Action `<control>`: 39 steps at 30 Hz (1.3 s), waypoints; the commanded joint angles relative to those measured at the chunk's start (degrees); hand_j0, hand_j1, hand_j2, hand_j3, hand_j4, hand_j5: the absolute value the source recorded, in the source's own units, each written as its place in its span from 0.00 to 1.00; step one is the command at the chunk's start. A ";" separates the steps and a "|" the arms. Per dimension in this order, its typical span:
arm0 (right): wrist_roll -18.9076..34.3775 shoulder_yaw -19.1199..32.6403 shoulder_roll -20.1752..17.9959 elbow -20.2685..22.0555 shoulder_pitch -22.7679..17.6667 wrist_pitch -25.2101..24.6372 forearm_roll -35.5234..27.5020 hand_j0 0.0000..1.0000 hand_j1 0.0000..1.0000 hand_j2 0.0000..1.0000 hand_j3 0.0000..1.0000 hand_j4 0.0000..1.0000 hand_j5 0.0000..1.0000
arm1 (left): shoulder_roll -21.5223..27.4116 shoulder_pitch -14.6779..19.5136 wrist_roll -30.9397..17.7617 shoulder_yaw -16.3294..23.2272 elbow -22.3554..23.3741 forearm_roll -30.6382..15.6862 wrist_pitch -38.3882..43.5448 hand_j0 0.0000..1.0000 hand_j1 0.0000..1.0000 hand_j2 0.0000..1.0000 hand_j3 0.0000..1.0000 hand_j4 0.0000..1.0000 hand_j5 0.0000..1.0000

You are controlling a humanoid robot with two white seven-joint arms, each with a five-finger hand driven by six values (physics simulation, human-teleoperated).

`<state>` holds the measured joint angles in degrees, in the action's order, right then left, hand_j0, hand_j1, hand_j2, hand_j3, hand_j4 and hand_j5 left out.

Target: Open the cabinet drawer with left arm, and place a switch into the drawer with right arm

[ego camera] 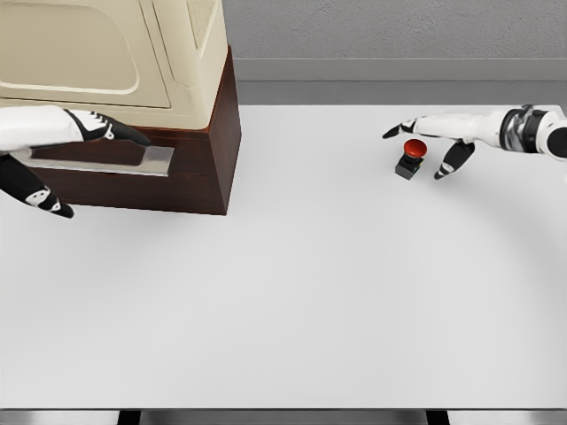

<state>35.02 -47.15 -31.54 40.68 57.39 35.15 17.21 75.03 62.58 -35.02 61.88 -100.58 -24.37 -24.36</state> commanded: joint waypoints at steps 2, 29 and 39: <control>-0.02 0.12 0.43 -0.16 0.00 -0.15 0.55 0.84 0.84 0.84 0.84 0.84 0.84 | 0.29 0.00 0.02 -0.09 0.12 -0.15 1.15 1.00 1.00 1.00 1.00 1.00 1.00; -0.02 0.21 1.04 -1.48 0.09 -0.15 0.64 0.56 0.56 0.56 0.56 0.56 0.56 | -2.26 -3.43 0.02 -0.62 4.16 -0.76 5.37 1.00 1.00 1.00 1.00 1.00 1.00; -0.02 -0.05 1.39 -1.39 0.09 -0.15 0.64 0.43 0.43 0.43 0.43 0.43 0.43 | -2.43 -4.83 0.02 -0.70 4.34 -0.50 5.37 1.00 1.00 1.00 1.00 1.00 1.00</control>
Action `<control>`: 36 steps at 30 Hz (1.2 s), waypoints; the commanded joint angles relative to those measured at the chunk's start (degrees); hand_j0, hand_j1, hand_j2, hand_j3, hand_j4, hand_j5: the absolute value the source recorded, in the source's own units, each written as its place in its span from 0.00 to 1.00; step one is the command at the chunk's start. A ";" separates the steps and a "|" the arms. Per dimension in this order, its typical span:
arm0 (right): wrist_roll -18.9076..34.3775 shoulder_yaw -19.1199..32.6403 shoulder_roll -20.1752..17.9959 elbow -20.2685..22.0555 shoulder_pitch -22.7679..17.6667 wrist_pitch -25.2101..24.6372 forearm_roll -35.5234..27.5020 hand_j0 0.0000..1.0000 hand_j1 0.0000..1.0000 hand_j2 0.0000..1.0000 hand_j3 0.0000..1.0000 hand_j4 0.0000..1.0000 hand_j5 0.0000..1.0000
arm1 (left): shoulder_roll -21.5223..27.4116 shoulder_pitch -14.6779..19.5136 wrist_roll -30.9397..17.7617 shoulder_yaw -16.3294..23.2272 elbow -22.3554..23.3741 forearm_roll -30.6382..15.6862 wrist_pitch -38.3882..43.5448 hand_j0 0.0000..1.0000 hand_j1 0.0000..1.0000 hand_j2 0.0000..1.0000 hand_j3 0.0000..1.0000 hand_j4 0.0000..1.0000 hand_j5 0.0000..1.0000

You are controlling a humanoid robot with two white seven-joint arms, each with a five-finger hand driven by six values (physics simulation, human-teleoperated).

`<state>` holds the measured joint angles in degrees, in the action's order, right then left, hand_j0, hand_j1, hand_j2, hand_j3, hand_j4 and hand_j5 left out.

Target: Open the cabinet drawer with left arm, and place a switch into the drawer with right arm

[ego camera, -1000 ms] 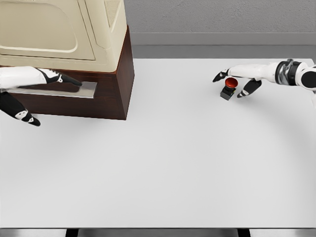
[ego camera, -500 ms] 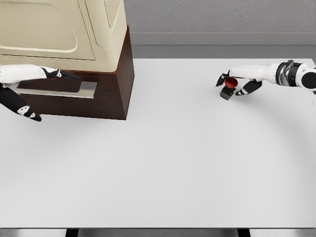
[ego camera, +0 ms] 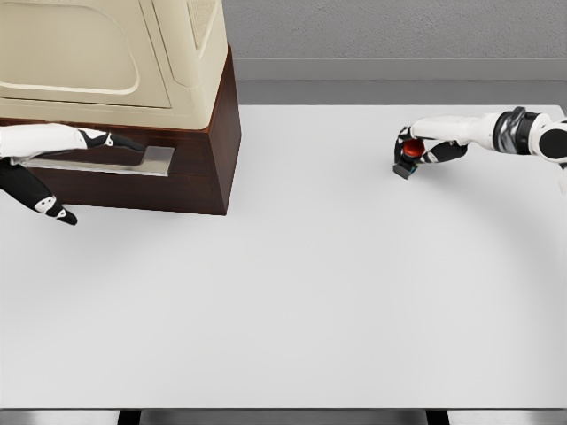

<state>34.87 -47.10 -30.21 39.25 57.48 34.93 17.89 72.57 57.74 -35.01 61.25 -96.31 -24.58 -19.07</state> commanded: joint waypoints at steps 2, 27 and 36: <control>0.13 -0.09 -0.02 0.56 0.00 0.07 -0.05 0.43 0.43 0.43 0.43 0.43 0.43 | 0.12 -0.09 0.01 -0.08 0.33 -0.29 0.09 1.00 1.00 1.00 1.00 1.00 1.00; 0.13 -4.93 -10.92 30.09 0.62 0.07 -1.89 0.43 0.43 0.43 0.43 0.43 0.43 | -1.38 -1.84 0.01 -1.04 1.92 -0.64 0.09 1.00 1.00 1.00 1.00 1.00 1.00; 0.13 -8.79 -14.88 43.54 0.79 0.07 -8.22 0.43 0.43 0.43 0.43 0.43 0.43 | -1.38 -9.93 0.01 -10.01 2.18 -0.21 0.09 1.00 1.00 1.00 1.00 1.00 1.00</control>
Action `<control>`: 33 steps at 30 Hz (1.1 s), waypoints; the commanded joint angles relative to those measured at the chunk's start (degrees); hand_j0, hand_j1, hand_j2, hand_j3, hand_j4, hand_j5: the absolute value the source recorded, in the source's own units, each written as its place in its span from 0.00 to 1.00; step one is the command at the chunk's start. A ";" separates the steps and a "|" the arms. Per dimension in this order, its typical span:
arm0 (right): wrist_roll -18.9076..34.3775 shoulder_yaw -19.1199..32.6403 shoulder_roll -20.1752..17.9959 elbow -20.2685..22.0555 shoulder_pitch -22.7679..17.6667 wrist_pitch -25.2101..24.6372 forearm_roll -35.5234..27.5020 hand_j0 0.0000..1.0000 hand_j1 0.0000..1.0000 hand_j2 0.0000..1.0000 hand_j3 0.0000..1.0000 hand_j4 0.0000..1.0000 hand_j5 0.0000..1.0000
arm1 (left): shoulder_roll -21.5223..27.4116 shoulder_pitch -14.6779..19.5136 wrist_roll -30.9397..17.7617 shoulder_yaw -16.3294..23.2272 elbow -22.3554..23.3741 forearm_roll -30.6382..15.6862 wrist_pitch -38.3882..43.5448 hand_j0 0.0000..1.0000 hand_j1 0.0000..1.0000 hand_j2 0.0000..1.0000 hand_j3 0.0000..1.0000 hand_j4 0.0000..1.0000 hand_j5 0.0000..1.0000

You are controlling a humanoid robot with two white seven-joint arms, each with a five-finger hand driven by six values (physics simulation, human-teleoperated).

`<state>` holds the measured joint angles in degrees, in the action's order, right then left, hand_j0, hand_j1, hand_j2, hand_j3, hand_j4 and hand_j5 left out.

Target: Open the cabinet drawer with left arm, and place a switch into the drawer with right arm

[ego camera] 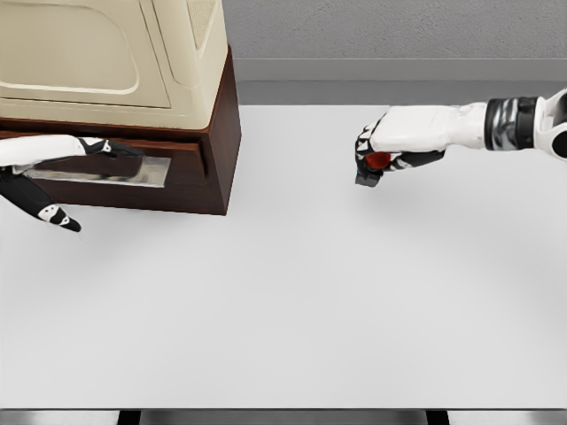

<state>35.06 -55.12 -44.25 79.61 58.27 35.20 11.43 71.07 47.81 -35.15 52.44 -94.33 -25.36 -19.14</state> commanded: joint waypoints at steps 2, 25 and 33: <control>-0.06 -0.77 -0.92 5.03 0.09 -0.20 -2.29 0.43 0.43 0.43 0.43 0.43 0.43 | 0.03 0.00 0.15 -1.12 0.20 0.58 0.16 1.00 1.00 1.00 1.00 1.00 1.00; -0.06 -1.57 4.35 9.16 2.46 -0.20 -9.85 0.43 0.43 0.43 0.43 0.43 0.43 | -0.23 -1.93 0.15 -1.12 0.64 0.14 0.24 1.00 1.00 1.00 1.00 1.00 1.00; -0.06 -1.48 6.02 8.99 4.83 -0.20 -10.64 0.43 0.43 0.43 0.43 0.43 0.43 | -0.23 -2.99 0.15 -1.20 0.64 0.05 0.24 1.00 1.00 1.00 1.00 1.00 1.00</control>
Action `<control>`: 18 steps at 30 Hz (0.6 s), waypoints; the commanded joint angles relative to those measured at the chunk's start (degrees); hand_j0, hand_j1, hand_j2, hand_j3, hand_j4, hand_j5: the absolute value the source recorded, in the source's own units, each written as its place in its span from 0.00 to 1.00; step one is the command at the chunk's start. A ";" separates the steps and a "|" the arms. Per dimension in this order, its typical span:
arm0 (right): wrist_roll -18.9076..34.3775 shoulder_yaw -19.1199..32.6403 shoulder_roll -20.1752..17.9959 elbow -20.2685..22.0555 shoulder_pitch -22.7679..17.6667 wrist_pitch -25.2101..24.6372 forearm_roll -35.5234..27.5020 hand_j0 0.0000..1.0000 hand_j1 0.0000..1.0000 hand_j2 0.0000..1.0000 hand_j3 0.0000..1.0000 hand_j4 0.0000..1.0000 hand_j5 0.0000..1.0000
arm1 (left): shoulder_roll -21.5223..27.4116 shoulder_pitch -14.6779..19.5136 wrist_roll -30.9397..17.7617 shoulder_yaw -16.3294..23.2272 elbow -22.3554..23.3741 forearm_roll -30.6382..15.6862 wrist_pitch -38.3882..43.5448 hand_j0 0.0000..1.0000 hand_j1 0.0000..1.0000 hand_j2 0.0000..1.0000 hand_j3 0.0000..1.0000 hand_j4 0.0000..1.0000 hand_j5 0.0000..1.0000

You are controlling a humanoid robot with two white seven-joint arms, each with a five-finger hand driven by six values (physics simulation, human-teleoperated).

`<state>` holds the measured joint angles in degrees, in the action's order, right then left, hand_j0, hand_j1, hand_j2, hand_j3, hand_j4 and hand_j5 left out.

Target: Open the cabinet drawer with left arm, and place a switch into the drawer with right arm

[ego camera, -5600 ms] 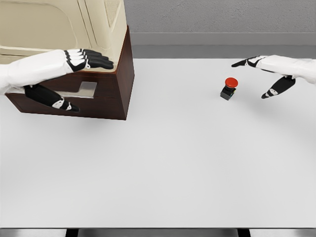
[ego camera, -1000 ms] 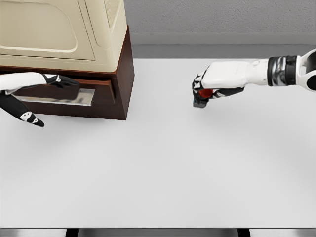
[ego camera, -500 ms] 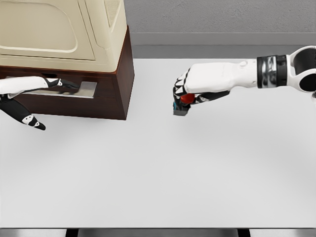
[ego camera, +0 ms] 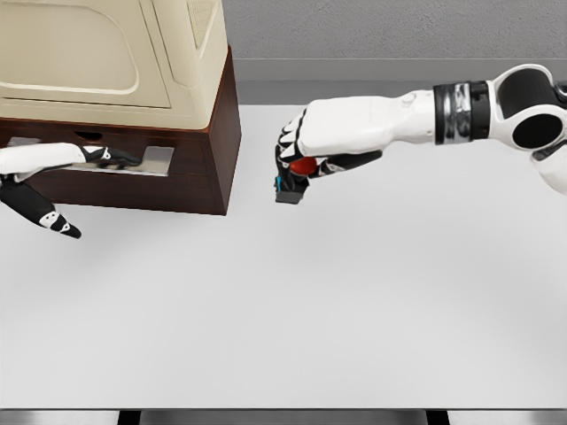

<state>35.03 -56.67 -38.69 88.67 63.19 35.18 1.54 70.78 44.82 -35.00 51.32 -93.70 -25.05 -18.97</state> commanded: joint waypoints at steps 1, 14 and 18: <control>-0.03 0.07 0.99 -0.42 0.00 -0.18 -0.83 0.43 0.43 0.43 0.43 0.43 0.43 | 0.23 0.00 0.00 -0.08 0.01 -0.35 0.07 1.00 1.00 1.00 1.00 1.00 1.00; -0.03 -0.02 6.35 -4.55 1.41 -0.18 -0.75 0.43 0.43 0.43 0.43 0.43 0.43 | 3.57 -1.58 0.00 0.09 -3.42 -6.94 0.07 1.00 1.00 1.00 1.00 1.00 1.00; -0.03 -0.02 6.44 -4.55 1.58 -0.18 -0.75 0.43 0.43 0.43 0.43 0.43 0.43 | 5.50 -2.72 0.00 0.09 -4.21 -7.82 0.07 1.00 1.00 1.00 1.00 1.00 1.00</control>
<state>35.03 -56.75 -32.38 84.22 64.78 35.18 1.17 75.08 42.02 -35.00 51.55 -97.10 -30.84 -18.96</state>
